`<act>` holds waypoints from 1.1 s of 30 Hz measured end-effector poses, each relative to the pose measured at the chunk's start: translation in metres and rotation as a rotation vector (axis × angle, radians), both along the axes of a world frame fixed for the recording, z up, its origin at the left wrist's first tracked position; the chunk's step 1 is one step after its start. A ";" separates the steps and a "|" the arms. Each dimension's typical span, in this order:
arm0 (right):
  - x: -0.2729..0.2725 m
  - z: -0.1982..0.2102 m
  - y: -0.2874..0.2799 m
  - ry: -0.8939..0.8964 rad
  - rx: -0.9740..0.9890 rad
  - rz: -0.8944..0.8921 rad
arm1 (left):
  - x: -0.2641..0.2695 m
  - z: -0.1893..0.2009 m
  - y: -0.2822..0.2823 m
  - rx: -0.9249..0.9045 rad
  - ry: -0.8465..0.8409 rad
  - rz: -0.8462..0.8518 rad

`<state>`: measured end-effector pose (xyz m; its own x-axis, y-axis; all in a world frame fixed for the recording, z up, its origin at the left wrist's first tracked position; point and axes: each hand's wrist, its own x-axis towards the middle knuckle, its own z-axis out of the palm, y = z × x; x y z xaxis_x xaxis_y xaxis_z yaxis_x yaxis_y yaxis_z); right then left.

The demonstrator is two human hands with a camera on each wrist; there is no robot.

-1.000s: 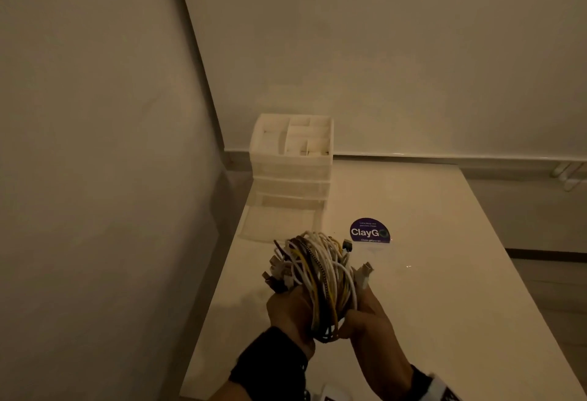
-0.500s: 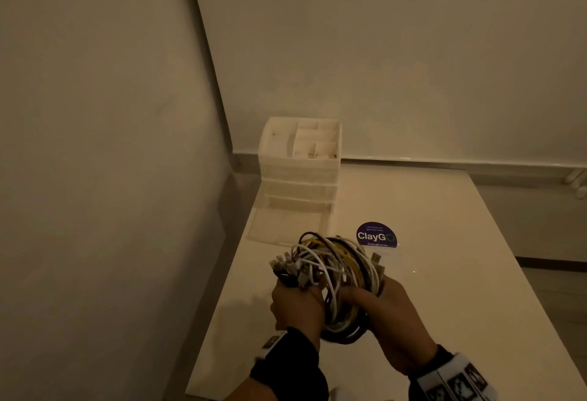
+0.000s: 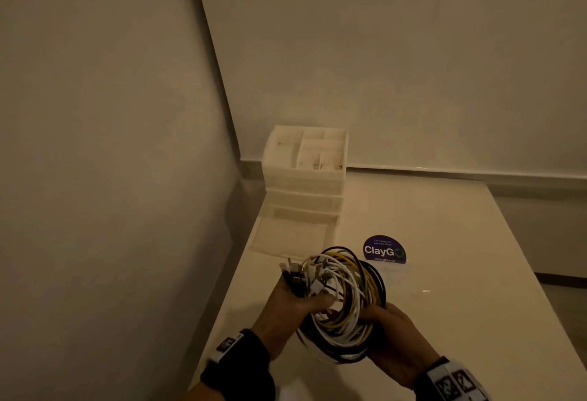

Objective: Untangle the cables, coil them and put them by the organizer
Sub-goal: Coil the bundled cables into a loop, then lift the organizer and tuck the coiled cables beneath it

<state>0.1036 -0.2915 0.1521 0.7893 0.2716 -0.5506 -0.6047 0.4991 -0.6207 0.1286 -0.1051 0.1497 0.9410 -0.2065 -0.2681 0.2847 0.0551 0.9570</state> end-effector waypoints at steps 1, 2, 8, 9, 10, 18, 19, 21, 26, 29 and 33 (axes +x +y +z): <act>0.006 -0.001 -0.001 0.031 0.026 0.017 | 0.005 0.000 0.002 -0.004 0.016 -0.043; 0.012 -0.003 -0.004 0.051 0.050 0.033 | 0.009 0.001 0.003 0.017 0.025 -0.084; 0.039 -0.008 -0.018 0.081 0.107 0.154 | 0.019 0.003 0.006 0.681 -0.107 0.055; 0.043 -0.010 -0.018 0.088 0.116 0.175 | 0.021 0.000 0.007 0.630 -0.131 0.056; 0.047 -0.013 -0.017 0.097 0.117 0.191 | 0.024 -0.003 0.009 0.523 -0.138 0.049; 0.098 -0.026 0.006 0.152 -0.002 0.314 | 0.051 -0.027 0.018 0.072 -0.048 0.159; 0.107 -0.029 0.011 0.158 -0.028 0.314 | 0.056 -0.029 0.022 0.048 -0.031 0.171; 0.124 -0.033 0.024 0.158 -0.086 0.315 | 0.073 -0.033 0.031 0.036 0.006 0.182; 0.169 -0.040 0.056 0.168 -0.215 0.257 | 0.136 -0.048 0.052 0.068 0.103 0.211; 0.200 -0.046 0.069 0.203 -0.270 0.186 | 0.170 -0.064 0.058 0.069 0.159 0.289; 0.231 -0.053 0.081 0.213 -0.280 0.120 | 0.206 -0.094 0.055 0.072 0.225 0.439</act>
<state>0.3344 -0.2100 0.0991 0.6208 0.1713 -0.7650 -0.7789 0.2454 -0.5771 0.3342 -0.0498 0.0557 0.8520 0.2227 -0.4739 0.4497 0.1523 0.8801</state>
